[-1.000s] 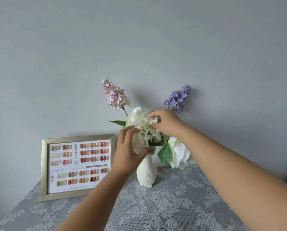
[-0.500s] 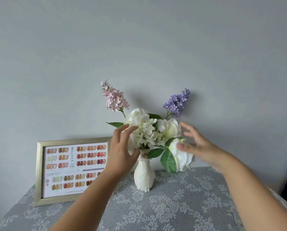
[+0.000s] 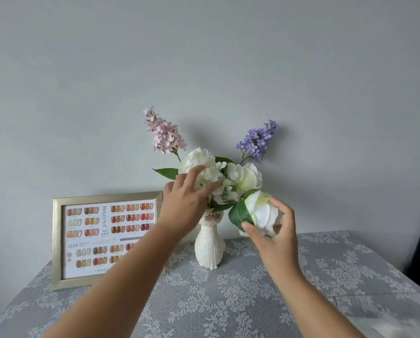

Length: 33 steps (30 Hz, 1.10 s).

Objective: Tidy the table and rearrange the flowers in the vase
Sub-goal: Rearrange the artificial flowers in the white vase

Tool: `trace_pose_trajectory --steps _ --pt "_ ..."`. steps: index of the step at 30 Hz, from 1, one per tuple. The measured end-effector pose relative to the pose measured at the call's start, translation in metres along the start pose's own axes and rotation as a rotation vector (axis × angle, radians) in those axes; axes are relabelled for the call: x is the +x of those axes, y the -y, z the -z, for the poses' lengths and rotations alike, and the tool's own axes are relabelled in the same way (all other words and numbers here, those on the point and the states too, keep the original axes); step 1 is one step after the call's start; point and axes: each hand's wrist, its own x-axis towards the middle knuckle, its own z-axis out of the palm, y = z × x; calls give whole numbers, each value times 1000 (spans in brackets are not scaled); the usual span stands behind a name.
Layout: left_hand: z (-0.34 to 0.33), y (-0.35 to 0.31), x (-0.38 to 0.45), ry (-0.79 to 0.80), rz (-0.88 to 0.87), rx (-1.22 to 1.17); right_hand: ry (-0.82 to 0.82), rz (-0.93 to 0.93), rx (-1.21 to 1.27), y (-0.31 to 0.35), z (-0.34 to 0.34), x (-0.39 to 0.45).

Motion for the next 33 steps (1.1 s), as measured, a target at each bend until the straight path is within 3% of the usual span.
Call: trace_pose_trajectory --steps 5,8,11,15,24,31,33 --pt "3 6 9 1 150 -214 42 126 -49 19 -8 37" --pt "1 11 8 -74 184 -333 148 74 -133 32 -16 66" --pt "-1 14 8 -107 260 -388 253 86 -223 39 -27 81" --pt "-6 20 8 -138 341 -413 276 176 -257 45 -36 87" --pt "-8 17 -4 -114 297 -539 337 243 -314 31 -42 56" --pt "3 16 -23 -150 431 -790 446 244 -295 36 -26 50" --pt "1 13 -33 -144 455 -803 408 285 -292 36 -14 54"
